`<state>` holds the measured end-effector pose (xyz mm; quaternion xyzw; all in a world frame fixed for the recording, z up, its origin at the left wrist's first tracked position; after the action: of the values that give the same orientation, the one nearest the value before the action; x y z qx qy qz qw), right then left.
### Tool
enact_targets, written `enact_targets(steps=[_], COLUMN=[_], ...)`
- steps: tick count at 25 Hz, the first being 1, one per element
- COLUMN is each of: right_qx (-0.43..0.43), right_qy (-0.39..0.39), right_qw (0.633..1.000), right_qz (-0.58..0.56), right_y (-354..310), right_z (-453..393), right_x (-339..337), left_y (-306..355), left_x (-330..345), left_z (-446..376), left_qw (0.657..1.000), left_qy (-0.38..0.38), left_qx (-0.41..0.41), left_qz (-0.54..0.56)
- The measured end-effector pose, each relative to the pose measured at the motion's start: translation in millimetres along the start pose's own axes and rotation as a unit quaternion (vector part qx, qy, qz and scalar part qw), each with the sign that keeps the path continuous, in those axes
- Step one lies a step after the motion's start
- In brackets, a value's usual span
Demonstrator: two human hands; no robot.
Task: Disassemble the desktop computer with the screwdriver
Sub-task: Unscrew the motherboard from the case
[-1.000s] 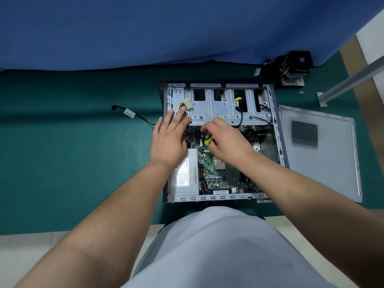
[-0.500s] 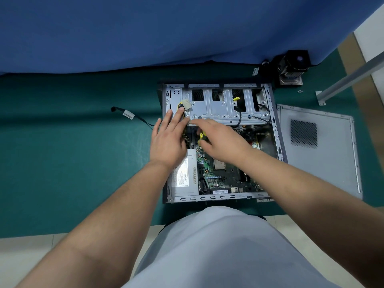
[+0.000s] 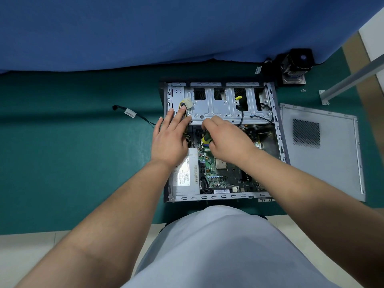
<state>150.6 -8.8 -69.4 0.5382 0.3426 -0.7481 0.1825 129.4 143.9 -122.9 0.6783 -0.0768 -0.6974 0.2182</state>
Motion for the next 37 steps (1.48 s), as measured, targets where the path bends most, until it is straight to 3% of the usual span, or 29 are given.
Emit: enact_targets(steps=[3,22,26,30,34,36,37], right_qx=[0.023,0.01,0.045,0.127,0.198,0.214,0.221], right_qy=[0.009,0.073,0.135,0.229,0.331,0.362,0.37], right_qw=[0.999,0.995,0.986,0.949,0.885,0.859,0.851], right_qz=[-0.045,-0.063,-0.092,-0.176,-0.261,-0.292,-0.3], right_y=[3.3,4.6,17.7,42.9,70.2,83.7,89.6], right_z=[4.3,13.4,29.9,62.2,103.1,122.0,130.5], right_x=[-1.0,-6.5,-21.8,-46.8,-67.9,-72.2,-72.3], left_y=[0.1,-0.1,3.3,20.8,39.2,52.1,56.8], left_x=[0.1,0.5,-4.2,-12.9,-3.9,1.6,5.7], left_z=[-0.2,-1.2,1.2,14.2,28.6,32.3,32.3], left_qw=[1.0,1.0,1.0,0.995,0.986,0.956,0.923], left_qy=[0.0,-0.013,-0.01,0.03,-0.075,-0.118,-0.139], left_qx=[0.0,0.0,0.0,0.091,0.019,-0.074,-0.141], left_qz=[0.002,0.005,-0.007,-0.036,0.148,0.257,0.33])
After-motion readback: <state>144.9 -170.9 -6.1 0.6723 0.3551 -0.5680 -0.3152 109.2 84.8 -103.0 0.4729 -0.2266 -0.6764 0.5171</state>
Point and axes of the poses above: each hand's wrist, its own z-axis away from the middle knuckle, its own x-axis out of the palm, y = z × x, the point moved 7 cm from there along -z, towards the middle knuckle, and after that the axes turned 14 degrees about -x, right-handed, at the moved point
